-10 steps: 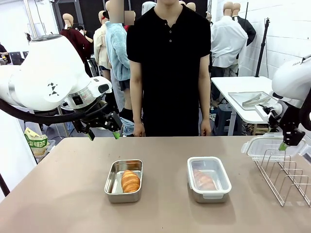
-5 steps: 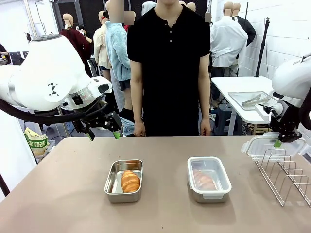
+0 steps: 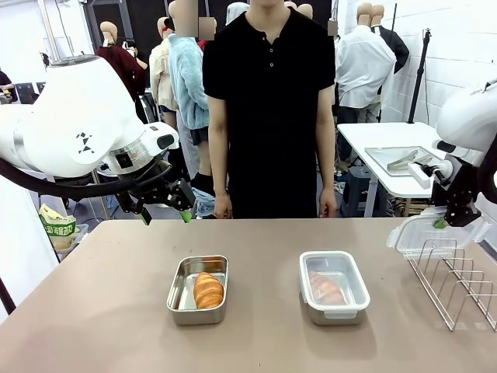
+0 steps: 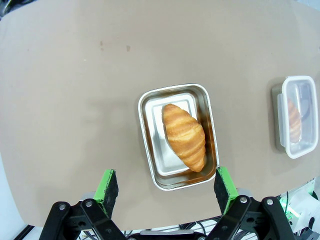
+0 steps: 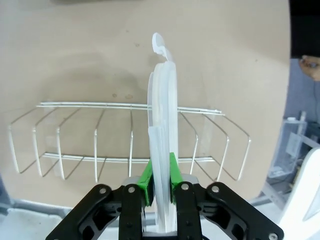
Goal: Place the bread in airtight containers.
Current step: Pick up one Airtight Container lid and hand it to the human.
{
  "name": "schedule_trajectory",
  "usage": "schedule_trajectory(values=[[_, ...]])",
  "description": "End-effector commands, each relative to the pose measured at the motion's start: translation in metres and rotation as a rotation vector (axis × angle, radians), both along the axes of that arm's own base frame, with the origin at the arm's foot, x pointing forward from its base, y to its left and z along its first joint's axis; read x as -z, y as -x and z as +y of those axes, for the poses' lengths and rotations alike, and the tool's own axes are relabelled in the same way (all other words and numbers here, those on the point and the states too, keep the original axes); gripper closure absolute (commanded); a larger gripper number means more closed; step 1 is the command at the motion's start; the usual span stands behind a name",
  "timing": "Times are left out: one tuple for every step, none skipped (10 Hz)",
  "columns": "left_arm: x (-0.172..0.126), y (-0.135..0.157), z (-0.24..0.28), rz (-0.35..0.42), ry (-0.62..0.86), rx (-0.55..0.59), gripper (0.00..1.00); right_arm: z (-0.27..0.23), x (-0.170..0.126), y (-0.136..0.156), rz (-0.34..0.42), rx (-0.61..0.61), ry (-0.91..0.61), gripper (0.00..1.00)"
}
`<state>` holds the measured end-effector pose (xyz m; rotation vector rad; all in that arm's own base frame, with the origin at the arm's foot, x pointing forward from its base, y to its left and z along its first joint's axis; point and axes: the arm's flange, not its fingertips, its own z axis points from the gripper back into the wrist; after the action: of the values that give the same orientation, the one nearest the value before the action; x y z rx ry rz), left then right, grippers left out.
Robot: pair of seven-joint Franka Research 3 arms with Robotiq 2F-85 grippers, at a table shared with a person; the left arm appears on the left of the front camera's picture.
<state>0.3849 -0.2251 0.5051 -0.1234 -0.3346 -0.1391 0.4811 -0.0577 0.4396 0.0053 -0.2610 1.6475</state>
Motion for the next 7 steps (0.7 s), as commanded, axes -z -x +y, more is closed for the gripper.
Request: schedule_trajectory(values=[[-0.001,-0.001,0.001,-0.004,-0.006,-0.002,0.0,0.001,-0.016,0.009,0.009,-0.018,-0.045,1.0],[-0.001,-0.001,0.001,-0.004,-0.006,-0.002,0.0,0.003,-0.028,0.017,-0.005,-0.011,-0.048,1.0],[-0.001,-0.001,0.001,-0.004,-0.006,-0.002,0.0,0.005,-0.04,0.024,-0.006,0.001,-0.056,1.0],[-0.001,-0.001,0.001,-0.004,-0.006,-0.002,0.0,0.006,-0.051,0.032,-0.008,0.004,-0.054,1.0],[-0.001,-0.001,0.001,-0.004,-0.006,-0.002,0.0,0.007,-0.061,0.039,-0.013,0.002,-0.068,1.0],[-0.001,-0.001,0.001,-0.004,-0.006,-0.002,0.0,0.007,-0.072,0.047,-0.024,0.009,-0.083,1.0],[-0.001,-0.001,0.001,-0.004,-0.006,-0.002,0.0,0.007,-0.082,0.052,-0.041,0.006,-0.089,1.0]])
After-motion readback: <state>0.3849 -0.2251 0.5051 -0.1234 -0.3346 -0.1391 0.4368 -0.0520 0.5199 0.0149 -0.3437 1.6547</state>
